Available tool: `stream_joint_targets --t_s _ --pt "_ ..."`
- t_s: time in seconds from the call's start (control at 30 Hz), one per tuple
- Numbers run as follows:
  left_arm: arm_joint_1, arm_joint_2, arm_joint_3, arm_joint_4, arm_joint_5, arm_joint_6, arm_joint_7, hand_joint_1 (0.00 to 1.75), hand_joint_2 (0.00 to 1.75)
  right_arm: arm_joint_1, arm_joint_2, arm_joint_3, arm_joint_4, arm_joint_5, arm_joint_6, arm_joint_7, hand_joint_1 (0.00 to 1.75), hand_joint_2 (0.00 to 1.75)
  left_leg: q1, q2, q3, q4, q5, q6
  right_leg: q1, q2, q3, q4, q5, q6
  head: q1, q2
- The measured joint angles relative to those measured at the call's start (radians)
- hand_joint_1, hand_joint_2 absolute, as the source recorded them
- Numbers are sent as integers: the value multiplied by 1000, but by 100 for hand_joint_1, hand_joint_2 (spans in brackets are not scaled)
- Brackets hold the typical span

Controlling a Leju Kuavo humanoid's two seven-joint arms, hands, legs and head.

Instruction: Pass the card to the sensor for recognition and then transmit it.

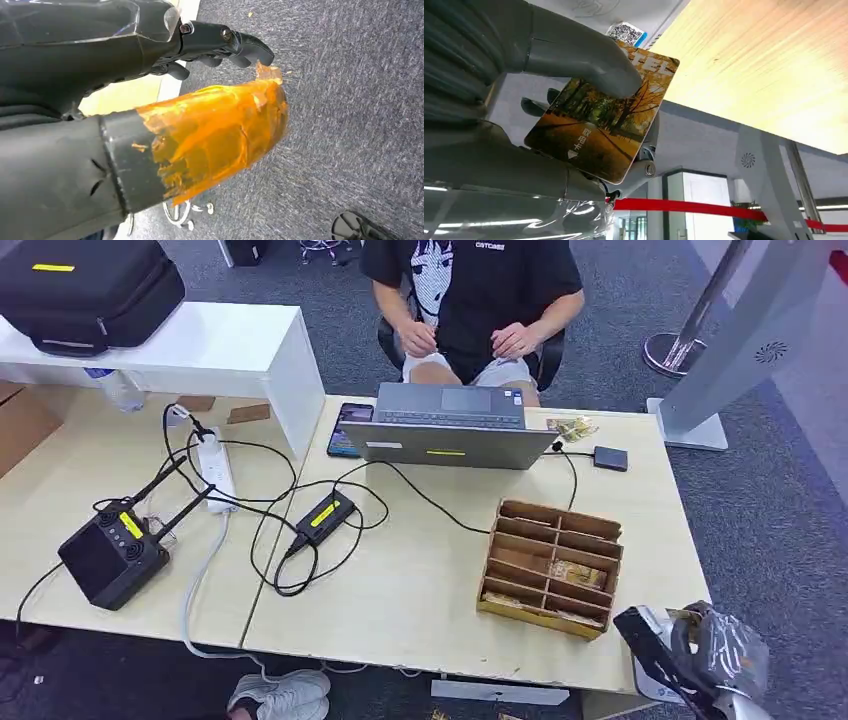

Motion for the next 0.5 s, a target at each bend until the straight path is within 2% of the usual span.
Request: stream_joint_targets --t_s 0.23,0.5 --pt "0 0 0 0 2 0 0 0 0 1 -1 3 -9 -34 -15 -33 175 175 0 0 0 0 0 0 0 0 0 0 0 0 0 0" --pt "0 0 0 0 -1 1 -1 0 0 1 -14 12 -7 -37 23 -35 175 175 0 0 0 0 0 0 0 0 0 0 0 0 0 0"
